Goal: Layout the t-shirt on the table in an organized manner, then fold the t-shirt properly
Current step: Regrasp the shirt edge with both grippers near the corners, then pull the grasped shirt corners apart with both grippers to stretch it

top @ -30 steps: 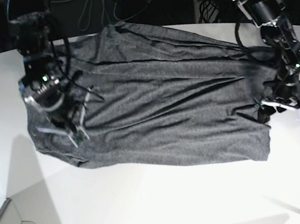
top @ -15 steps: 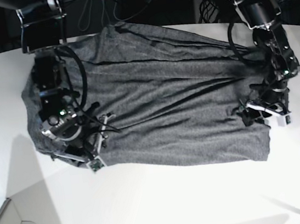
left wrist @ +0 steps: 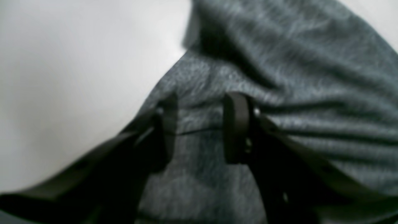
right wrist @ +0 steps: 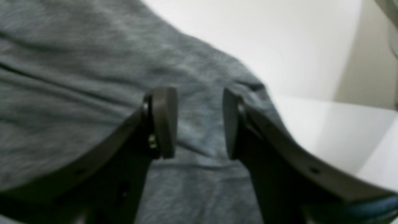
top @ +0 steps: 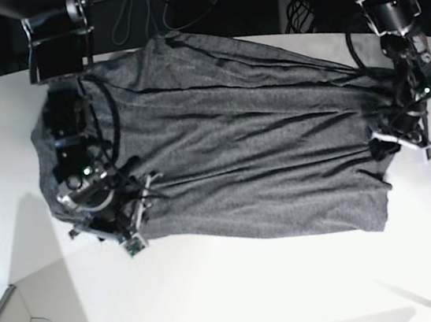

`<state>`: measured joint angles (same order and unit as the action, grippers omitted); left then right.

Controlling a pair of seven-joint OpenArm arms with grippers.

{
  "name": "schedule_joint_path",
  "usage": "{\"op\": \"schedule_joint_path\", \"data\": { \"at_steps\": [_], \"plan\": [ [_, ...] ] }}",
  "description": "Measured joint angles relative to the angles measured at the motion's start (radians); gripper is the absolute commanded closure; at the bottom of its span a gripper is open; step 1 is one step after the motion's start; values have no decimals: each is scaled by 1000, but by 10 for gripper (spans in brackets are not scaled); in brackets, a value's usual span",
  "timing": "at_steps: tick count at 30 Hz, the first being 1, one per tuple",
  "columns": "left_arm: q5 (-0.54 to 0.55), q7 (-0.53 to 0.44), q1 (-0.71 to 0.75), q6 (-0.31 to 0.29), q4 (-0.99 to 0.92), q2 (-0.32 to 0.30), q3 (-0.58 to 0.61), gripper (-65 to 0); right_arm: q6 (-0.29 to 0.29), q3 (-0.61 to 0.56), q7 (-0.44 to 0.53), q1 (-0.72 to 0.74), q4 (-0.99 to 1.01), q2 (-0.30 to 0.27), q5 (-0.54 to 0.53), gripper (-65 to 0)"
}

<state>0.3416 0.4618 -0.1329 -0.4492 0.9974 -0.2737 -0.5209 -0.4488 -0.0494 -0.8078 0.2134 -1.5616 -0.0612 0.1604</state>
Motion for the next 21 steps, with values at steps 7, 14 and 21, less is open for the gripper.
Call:
{"op": "schedule_joint_path", "data": {
  "at_steps": [7,14,21],
  "plan": [
    [-23,51,30,8,53,10,-126,-243,0,-1,-5,23,74,-2,-3,-249],
    [-27,71,19,13,56,13,-169,-243,0,10,-6,-120,-221,-26,0,-250],
    [-48,89,-5,28,116,17,-171,-243,0,83,1,-383,-438,-26,1,-372]
  ]
}}
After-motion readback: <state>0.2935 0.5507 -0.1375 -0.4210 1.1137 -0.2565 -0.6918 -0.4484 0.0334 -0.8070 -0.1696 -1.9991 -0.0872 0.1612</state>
